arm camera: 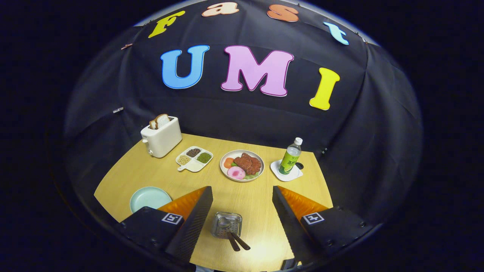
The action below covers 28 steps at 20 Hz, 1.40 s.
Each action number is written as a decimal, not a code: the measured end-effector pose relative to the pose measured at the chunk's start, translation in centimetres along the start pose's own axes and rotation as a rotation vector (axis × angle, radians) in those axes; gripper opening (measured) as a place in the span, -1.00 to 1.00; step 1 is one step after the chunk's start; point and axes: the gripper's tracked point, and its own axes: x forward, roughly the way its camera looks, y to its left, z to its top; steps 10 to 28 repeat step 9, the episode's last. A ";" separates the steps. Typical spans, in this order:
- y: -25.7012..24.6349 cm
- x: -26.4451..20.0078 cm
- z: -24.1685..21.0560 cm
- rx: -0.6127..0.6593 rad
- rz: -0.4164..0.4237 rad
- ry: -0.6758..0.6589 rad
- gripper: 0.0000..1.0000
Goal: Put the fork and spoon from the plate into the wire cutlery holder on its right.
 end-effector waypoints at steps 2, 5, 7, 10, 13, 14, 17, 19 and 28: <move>0.0 0.4 0.1 -0.006 0.008 -0.007 0.98; 0.0 0.7 0.0 -0.011 0.026 -0.017 0.97; -0.1 1.1 -0.2 -0.018 0.032 -0.016 0.97; -0.3 1.5 -0.3 -0.024 0.036 -0.015 0.97; -0.3 1.5 -0.3 -0.024 0.036 -0.015 0.97; -0.3 1.5 -0.3 -0.024 0.036 -0.015 0.97; -0.3 1.5 -0.3 -0.024 0.036 -0.015 0.97; -0.3 1.5 -0.3 -0.024 0.036 -0.015 0.97; -0.3 1.5 -0.3 -0.024 0.036 -0.015 0.97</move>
